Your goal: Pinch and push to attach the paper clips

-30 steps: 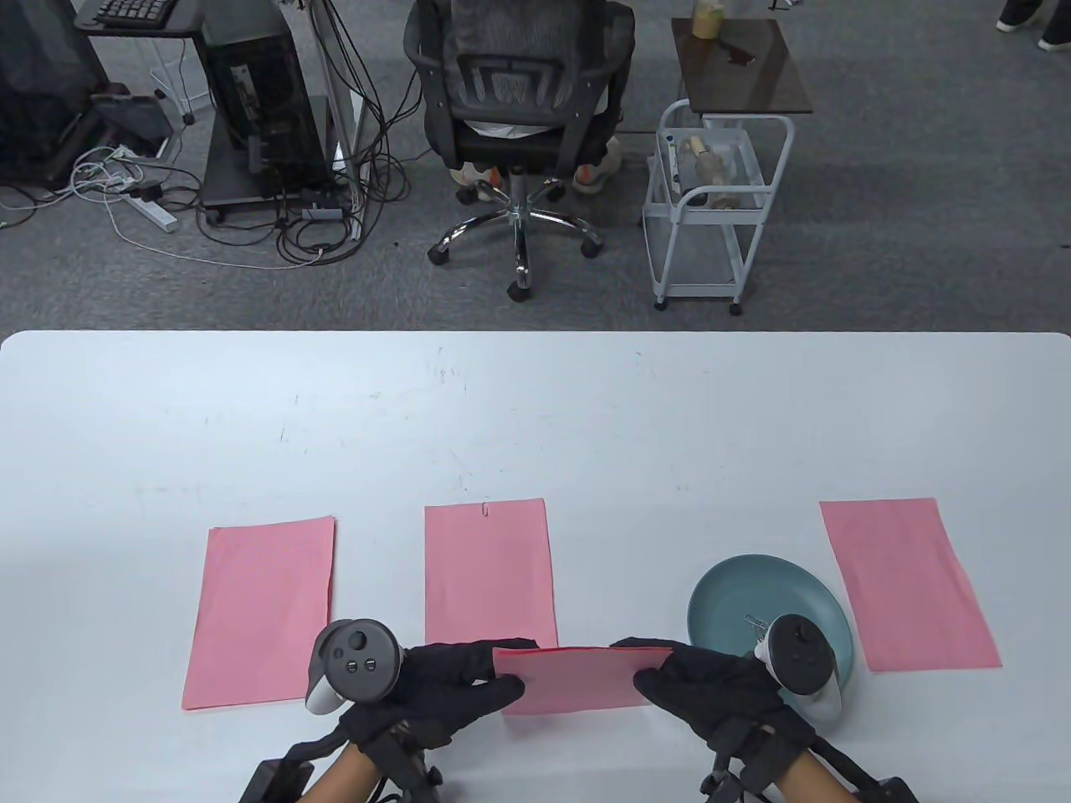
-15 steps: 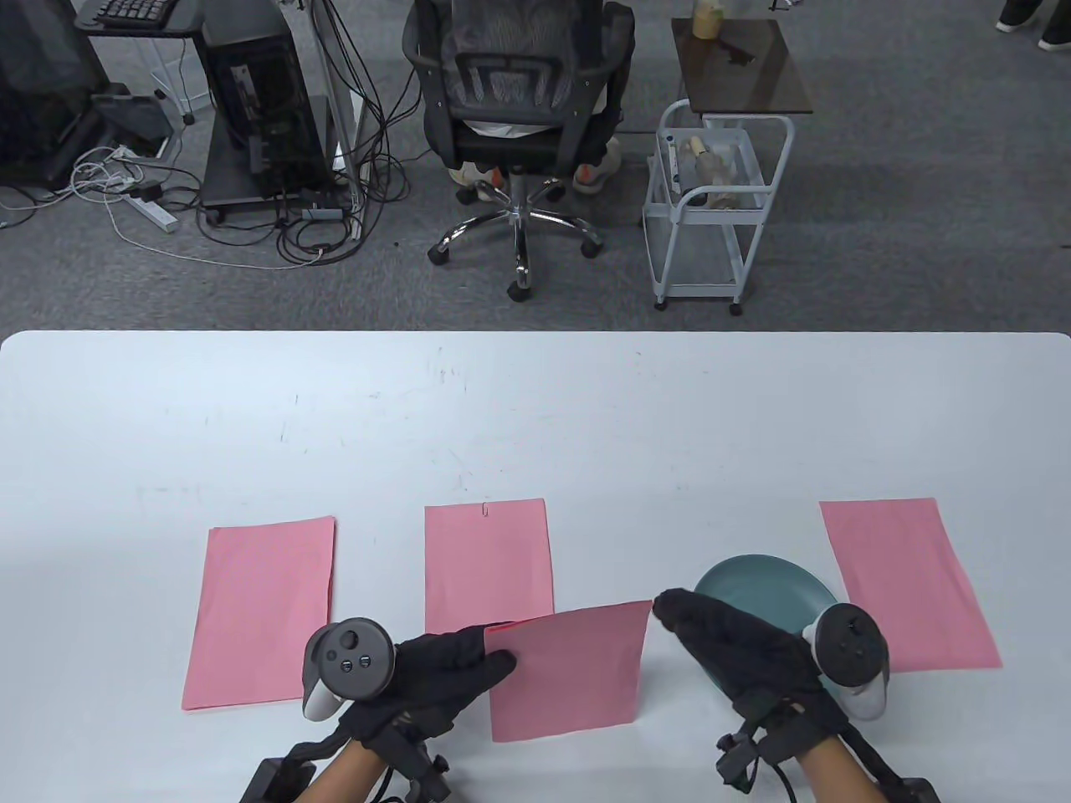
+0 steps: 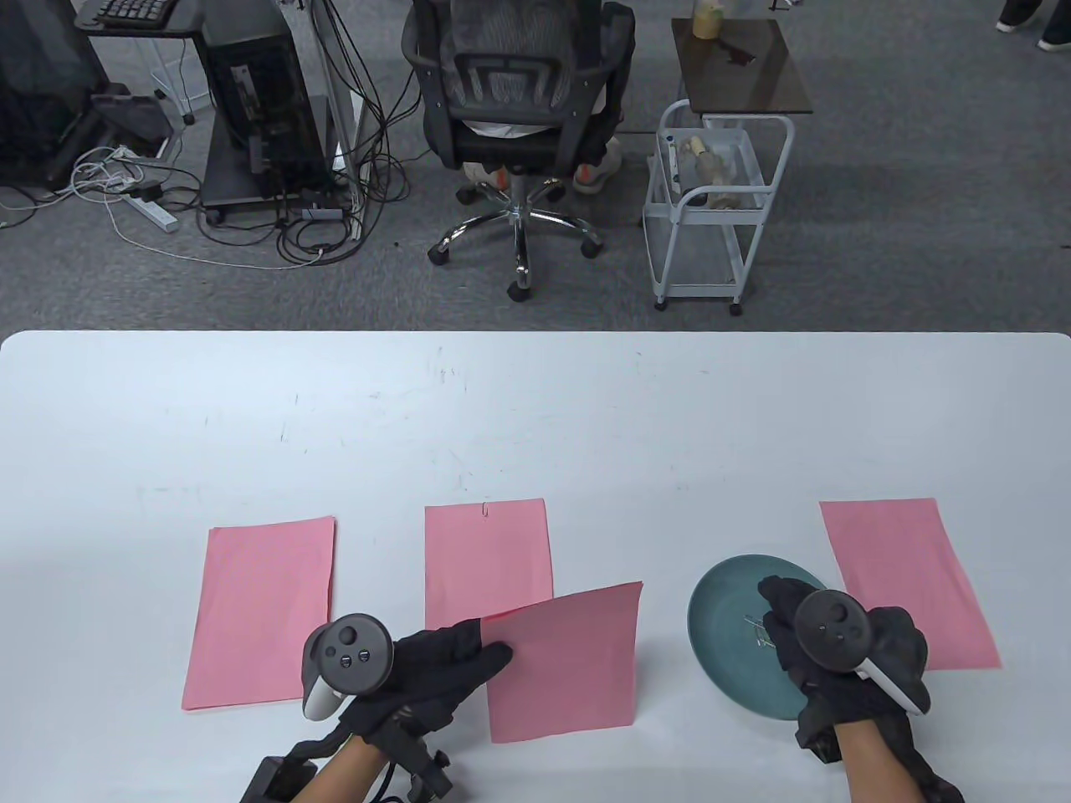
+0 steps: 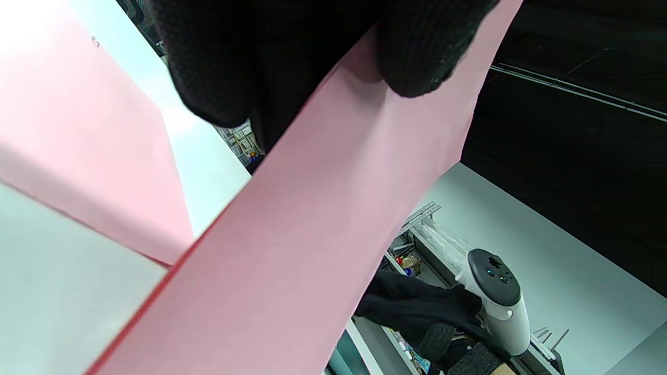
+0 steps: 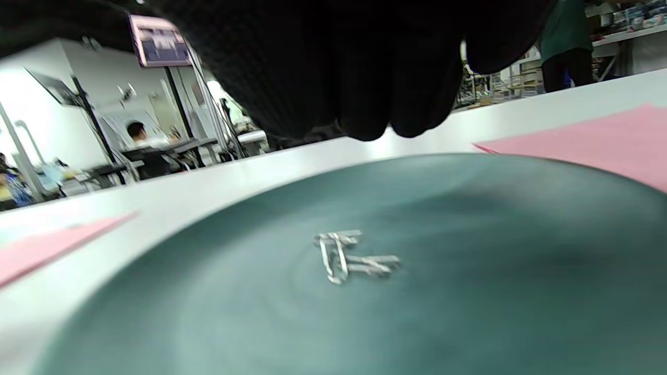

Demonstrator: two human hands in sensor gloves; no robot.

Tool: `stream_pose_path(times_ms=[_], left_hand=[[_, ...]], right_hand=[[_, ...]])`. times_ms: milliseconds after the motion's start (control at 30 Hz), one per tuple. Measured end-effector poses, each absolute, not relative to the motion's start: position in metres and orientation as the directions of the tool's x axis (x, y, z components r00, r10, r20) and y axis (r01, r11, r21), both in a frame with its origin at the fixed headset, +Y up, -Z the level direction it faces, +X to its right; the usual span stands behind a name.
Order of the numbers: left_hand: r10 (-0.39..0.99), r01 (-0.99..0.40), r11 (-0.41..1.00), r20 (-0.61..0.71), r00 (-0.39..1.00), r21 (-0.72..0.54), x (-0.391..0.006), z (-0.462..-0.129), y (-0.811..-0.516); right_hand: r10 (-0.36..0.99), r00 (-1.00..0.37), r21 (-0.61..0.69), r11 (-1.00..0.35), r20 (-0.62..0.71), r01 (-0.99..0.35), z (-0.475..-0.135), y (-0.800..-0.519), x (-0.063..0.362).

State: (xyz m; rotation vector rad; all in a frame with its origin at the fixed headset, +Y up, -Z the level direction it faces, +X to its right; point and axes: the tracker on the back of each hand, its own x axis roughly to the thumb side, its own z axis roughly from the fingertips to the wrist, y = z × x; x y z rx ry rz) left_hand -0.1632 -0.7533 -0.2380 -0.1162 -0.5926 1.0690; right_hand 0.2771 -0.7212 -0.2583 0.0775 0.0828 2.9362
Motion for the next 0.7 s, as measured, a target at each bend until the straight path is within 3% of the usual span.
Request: stream_pose_path(times_ms=[233,700], left_hand=[[0.848,-0.785,0.495,0.403,0.344,-0.373,-0.163,-0.238,-0.753],[0.84,-0.78,0.507,0.417,0.349,-0.368,-0.162,-0.238,-0.753]], right_hand=[[0.103,-0.994,0.181,-0.978,-0.022,-0.105,-0.263,-0.733,0.275],[0.036,-0.999,0.253,-0.966,-0.037,-0.044,-0.266,-0.745,0.27]])
